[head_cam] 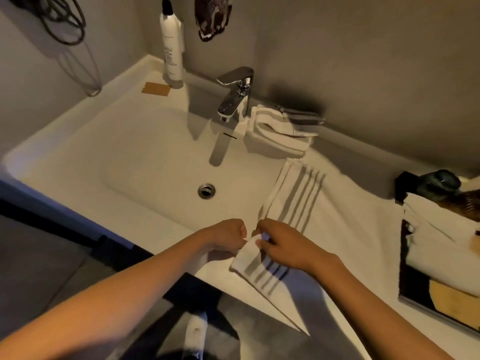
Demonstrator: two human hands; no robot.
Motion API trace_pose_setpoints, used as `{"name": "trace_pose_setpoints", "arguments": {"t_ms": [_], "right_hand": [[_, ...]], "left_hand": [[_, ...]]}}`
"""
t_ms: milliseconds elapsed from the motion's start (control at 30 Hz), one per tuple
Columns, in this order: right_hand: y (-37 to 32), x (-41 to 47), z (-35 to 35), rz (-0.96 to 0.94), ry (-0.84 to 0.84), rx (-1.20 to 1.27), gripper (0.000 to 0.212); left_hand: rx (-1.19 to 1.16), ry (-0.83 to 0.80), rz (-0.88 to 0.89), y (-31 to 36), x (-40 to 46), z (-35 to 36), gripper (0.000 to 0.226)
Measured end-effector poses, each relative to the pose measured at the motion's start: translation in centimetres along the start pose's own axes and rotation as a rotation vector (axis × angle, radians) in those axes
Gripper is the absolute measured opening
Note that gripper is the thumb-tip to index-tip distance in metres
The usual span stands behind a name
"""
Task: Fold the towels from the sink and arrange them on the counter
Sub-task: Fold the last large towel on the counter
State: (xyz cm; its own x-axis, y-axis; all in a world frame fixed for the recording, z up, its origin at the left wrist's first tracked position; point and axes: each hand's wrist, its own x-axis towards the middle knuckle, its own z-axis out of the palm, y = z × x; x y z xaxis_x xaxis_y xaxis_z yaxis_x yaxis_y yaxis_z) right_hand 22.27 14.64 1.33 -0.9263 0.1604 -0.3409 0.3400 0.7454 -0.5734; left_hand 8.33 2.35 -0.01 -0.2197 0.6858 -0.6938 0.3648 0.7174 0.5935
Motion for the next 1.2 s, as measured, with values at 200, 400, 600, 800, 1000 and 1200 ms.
{"name": "trace_pose_setpoints", "arguments": {"t_ms": [200, 400, 600, 800, 1000, 1200], "right_hand": [[-1.5, -0.4, 1.7, 0.000, 0.183, 0.018, 0.011], [-3.2, -3.8, 6.0, 0.014, 0.545, 0.179, 0.032], [3.7, -15.4, 8.4, 0.841, 0.952, 0.005, 0.053], [5.1, -18.5, 6.3, 1.106, 0.715, 0.656, 0.052], [4.0, -17.2, -9.9, 0.699, 1.016, 0.850, 0.045], [1.6, -22.7, -15.9, 0.508, 1.220, 1.029, 0.024]], "left_hand": [[-0.153, -0.093, 0.005, -1.1, -7.0, 3.7, 0.023], [0.246, 0.289, -0.093, -3.5, -7.1, 4.0, 0.025], [0.064, 0.418, -0.059, -0.6, -6.9, 9.2, 0.032], [-0.215, 0.571, -0.137, -0.9, -6.6, 9.0, 0.049], [-0.790, 0.629, 0.196, 14.9, -6.0, -1.8, 0.026], [-0.838, 0.723, 0.476, 20.1, -13.3, -4.7, 0.026]]}}
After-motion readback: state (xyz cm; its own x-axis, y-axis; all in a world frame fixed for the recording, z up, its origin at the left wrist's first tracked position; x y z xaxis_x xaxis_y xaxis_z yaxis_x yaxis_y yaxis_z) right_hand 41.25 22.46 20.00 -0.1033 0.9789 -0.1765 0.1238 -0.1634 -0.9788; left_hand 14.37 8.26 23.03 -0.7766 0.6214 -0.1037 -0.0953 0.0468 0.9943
